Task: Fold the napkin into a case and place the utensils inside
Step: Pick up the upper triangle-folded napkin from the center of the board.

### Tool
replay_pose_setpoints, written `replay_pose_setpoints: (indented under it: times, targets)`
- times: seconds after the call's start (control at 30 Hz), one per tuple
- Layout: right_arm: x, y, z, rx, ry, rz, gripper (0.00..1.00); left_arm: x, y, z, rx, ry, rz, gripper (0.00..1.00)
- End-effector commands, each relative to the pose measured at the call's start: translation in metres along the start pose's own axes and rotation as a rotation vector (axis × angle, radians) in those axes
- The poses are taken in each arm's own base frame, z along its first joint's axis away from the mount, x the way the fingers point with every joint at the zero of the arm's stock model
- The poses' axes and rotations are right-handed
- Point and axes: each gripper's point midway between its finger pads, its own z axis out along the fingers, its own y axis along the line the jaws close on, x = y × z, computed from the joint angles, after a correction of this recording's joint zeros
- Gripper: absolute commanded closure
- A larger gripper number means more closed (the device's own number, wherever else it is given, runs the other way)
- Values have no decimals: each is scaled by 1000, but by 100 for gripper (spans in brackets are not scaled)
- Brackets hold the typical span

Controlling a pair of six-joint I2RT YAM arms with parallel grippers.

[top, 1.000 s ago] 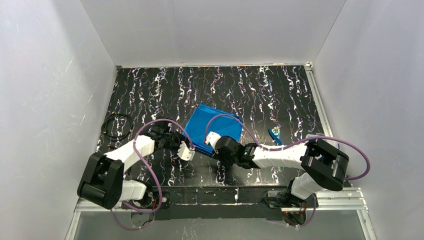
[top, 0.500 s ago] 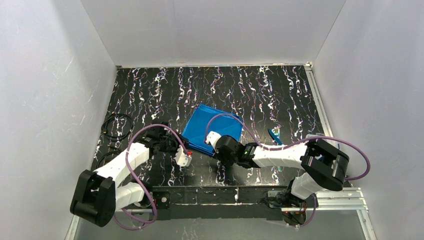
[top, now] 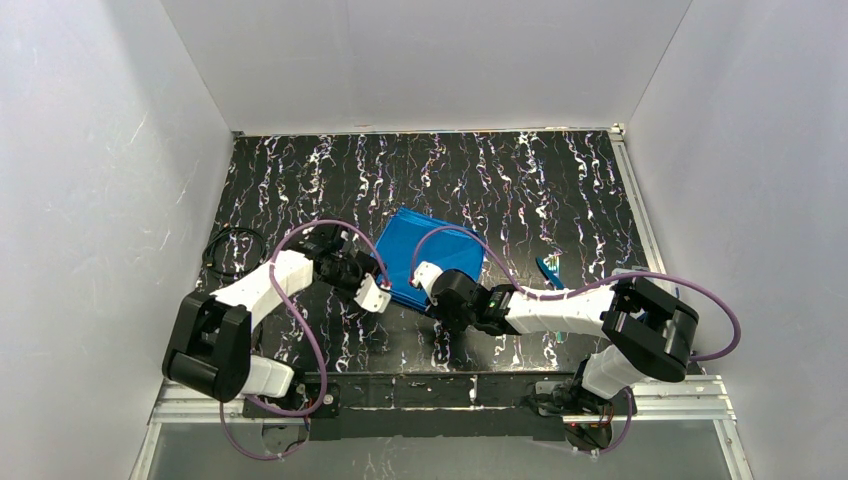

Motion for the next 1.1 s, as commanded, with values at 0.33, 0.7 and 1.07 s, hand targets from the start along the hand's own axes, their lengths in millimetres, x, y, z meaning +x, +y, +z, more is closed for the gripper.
replay_pose_setpoints:
  times: [0.33, 0.7, 1.07]
  targets:
    - [-18, 1, -7, -13, -46, 36, 86, 16, -22, 12, 113, 29, 36, 39]
    - [-25, -5, -12, -21, -70, 73, 88, 36, -27, 22, 146, 91, 70, 52]
    - [-27, -12, -13, -44, -75, 126, 93, 54, -13, 34, 39, 155, 146, 74]
